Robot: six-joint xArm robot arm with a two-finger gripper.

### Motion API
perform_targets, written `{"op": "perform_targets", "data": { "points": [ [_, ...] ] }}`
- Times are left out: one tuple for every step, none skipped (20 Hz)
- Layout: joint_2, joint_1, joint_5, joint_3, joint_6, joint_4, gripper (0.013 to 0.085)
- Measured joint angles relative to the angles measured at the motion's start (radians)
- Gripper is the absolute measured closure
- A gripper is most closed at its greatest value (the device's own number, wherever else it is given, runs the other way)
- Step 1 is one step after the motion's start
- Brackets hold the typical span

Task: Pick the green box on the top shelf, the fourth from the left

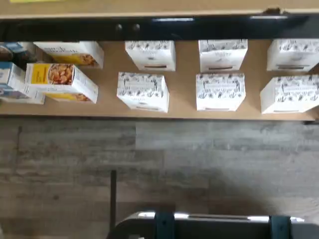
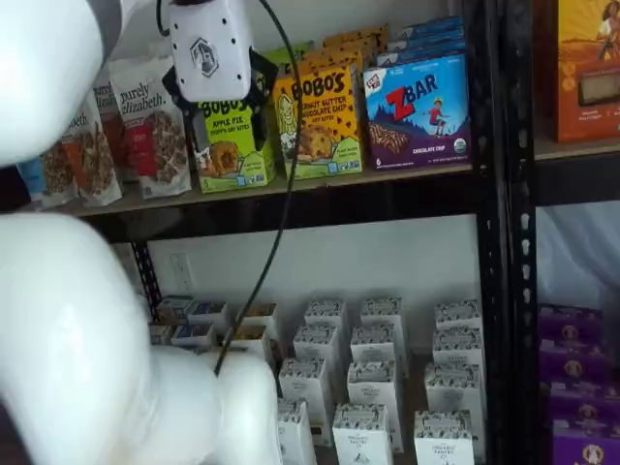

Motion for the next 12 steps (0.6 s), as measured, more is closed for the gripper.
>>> {"op": "perform_targets", "data": {
  "points": [
    [0.004, 0.020, -0.014, -0.001, 0.014, -0.015, 0.0130],
    [0.007, 0.036, -0.027, -0.001, 0.026, -0.027, 0.0130],
    [0.011, 0.047, -0.038, -0.003, 0.034, -0.035, 0.0130],
    [0.016, 0.056, -0.049, -0.005, 0.042, -0.040, 0.0130],
    [0.022, 0.062, -0.058, -0.008, 0.047, -0.042, 0.0130],
    [0.033, 0.068, -0.066, -0.014, 0.053, -0.042, 0.0130],
    [0.042, 0.070, -0.071, -0.019, 0.055, -0.037, 0.0130],
    [0.048, 0.071, -0.076, -0.023, 0.058, -0.031, 0.0130],
    [0.058, 0.079, -0.080, -0.029, 0.064, -0.031, 0.0130],
    [0.063, 0.085, -0.091, -0.030, 0.069, -0.031, 0.0130],
    [0.065, 0.093, -0.109, -0.028, 0.075, -0.032, 0.0130],
    [0.066, 0.101, -0.127, -0.025, 0.081, -0.034, 0.0130]
  ]
}}
